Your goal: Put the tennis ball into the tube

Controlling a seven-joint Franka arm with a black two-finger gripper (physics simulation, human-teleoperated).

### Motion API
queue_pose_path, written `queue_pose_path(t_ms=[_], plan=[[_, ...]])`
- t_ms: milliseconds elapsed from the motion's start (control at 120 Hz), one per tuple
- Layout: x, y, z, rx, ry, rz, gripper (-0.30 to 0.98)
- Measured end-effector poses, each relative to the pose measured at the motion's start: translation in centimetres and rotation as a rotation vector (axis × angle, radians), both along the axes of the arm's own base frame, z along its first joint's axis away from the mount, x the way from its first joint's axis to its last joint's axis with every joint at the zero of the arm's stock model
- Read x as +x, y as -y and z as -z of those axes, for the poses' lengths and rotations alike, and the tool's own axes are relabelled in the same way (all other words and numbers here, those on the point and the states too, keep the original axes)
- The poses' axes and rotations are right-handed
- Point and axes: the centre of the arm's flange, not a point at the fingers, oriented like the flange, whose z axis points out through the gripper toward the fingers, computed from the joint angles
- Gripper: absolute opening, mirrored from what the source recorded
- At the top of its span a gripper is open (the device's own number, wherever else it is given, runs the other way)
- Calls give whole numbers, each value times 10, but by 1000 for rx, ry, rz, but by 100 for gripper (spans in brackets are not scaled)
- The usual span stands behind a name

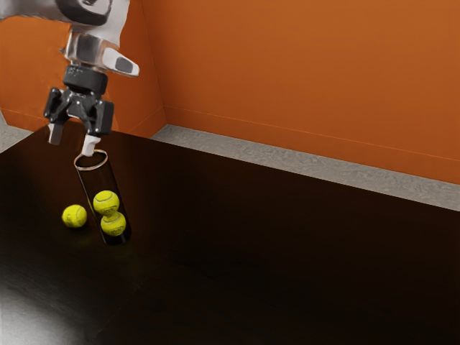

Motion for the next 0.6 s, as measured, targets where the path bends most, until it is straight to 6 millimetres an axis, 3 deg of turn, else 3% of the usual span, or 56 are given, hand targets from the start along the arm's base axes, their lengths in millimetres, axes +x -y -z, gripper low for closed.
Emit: queue_pose_path(t_ms=[58,200,283,342,450,525,600], plan=[[20,-9,14,2,122,11,69],[50,-15,9,26,360,60,69],[54,-20,4,51,440,91,69],[50,-35,3,59,470,83,69],[41,-102,14,82,498,8,69],[25,-168,23,96,512,-77,69],[-4,-241,40,109,510,-183,69]])
